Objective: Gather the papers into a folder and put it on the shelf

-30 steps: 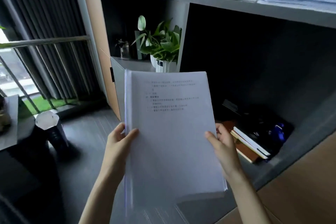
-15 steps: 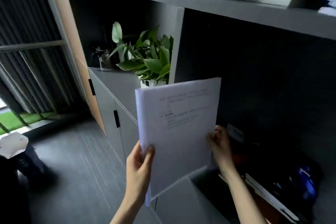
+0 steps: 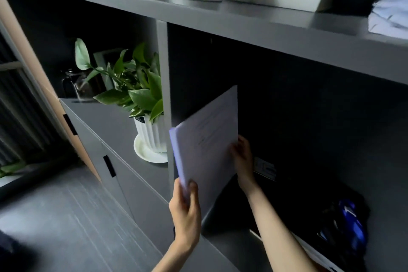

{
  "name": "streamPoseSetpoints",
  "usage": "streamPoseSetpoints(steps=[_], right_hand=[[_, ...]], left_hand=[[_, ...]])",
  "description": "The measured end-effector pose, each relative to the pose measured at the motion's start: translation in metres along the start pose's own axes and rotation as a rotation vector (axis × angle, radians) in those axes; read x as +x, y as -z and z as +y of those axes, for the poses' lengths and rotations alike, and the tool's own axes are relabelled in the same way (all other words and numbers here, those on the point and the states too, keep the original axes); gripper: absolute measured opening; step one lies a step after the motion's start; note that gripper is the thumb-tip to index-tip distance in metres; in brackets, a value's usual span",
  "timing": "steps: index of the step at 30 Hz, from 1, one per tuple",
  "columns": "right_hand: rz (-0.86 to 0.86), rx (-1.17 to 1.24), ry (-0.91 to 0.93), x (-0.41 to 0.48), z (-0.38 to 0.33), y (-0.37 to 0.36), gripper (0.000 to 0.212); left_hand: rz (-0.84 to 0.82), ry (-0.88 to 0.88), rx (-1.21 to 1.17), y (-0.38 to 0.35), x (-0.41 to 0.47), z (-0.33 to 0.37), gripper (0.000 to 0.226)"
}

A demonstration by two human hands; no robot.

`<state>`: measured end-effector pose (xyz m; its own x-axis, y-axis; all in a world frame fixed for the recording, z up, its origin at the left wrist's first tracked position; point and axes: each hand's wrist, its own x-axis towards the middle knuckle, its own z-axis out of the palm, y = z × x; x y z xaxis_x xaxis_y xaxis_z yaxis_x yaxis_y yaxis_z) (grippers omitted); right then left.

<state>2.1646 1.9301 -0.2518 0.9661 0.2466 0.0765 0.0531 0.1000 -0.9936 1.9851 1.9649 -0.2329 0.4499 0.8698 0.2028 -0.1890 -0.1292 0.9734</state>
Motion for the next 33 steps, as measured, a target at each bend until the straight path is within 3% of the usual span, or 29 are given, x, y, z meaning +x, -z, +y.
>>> streamPoseSetpoints(steps=[3, 13, 21, 25, 33], right_hand=[[-0.014, 0.013, -0.026, 0.009, 0.001, 0.001, 0.042], [-0.034, 0.034, -0.092, 0.037, -0.012, 0.012, 0.048], [-0.069, 0.061, -0.040, 0.045, -0.017, 0.015, 0.047], [-0.031, 0.036, -0.062, 0.041, -0.017, 0.017, 0.054], [0.019, -0.031, -0.143, 0.018, -0.026, 0.027, 0.049]], left_hand=[[-0.021, 0.007, 0.000, -0.013, 0.005, -0.003, 0.015], [-0.070, 0.026, 0.126, -0.044, 0.027, -0.008, 0.028], [-0.108, 0.041, 0.084, -0.062, 0.037, -0.004, 0.004], [-0.135, 0.086, 0.085, -0.066, 0.041, -0.007, 0.019], [-0.248, 0.173, 0.104, -0.060, 0.040, -0.009, 0.042]])
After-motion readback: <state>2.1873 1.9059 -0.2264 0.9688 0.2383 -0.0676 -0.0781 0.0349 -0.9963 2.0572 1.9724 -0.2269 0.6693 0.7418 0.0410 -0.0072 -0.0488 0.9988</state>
